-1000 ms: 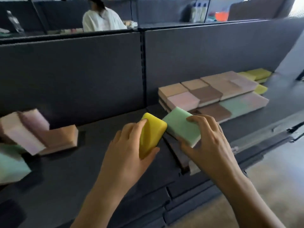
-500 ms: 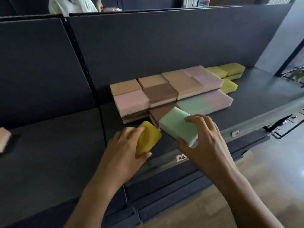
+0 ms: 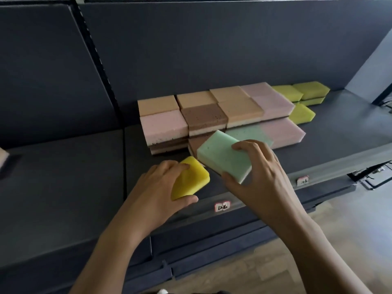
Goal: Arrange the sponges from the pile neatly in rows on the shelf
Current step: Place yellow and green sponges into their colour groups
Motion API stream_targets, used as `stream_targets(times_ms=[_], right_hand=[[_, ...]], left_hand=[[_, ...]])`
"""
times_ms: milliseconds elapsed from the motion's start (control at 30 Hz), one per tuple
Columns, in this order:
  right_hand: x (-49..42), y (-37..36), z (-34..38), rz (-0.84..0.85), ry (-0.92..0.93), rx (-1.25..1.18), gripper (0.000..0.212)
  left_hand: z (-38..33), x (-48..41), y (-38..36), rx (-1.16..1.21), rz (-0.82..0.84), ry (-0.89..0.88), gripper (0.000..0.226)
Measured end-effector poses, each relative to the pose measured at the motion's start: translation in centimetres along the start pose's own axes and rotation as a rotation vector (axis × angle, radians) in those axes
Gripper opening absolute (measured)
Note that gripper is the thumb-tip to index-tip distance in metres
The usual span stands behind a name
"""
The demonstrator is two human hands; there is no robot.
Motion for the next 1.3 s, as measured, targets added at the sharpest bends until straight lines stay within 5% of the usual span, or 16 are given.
stream_targets(times_ms=[333,467,1033,1200,1300], right_hand=[[-1.7,-1.8,5.8,0.063,0.119,-0.015,0.063],[-2.2,-2.8,8.7,0.114,0.24,-0.024,0.061],[-3.6,-4.7,9.7,0.269,0.341,-0.255,0.064],[-3.2,-6.6,8.6,0.443,0.452,-0.082,0.091],[-2.8,-7.4,8.9,0.465,0.597,0.038,0.082]], left_hand=[[-0.4,1.4,6.7,0.021,-0.285,-0.304,0.075],[-0.7,1.0,7.1,-0.023,-0.231,-0.391,0.075],[1.4,1.3,8.5,-0.104,-0.178,-0.329,0.069],[2.3,2.0,9.2,-0.139,-0.224,-0.235,0.068],[3.0,2.6,9.6,-0.146,-0.264,-0.167,0.068]])
Point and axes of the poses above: each hand's wrist, its own x-axis away from the middle knuckle, its own y-axis out of the back of the hand, z = x × y, the point moved 9 cm from there along -x, towards the middle knuckle, and after that the axes turned 12 degrees about x, right-handed, at the moved point
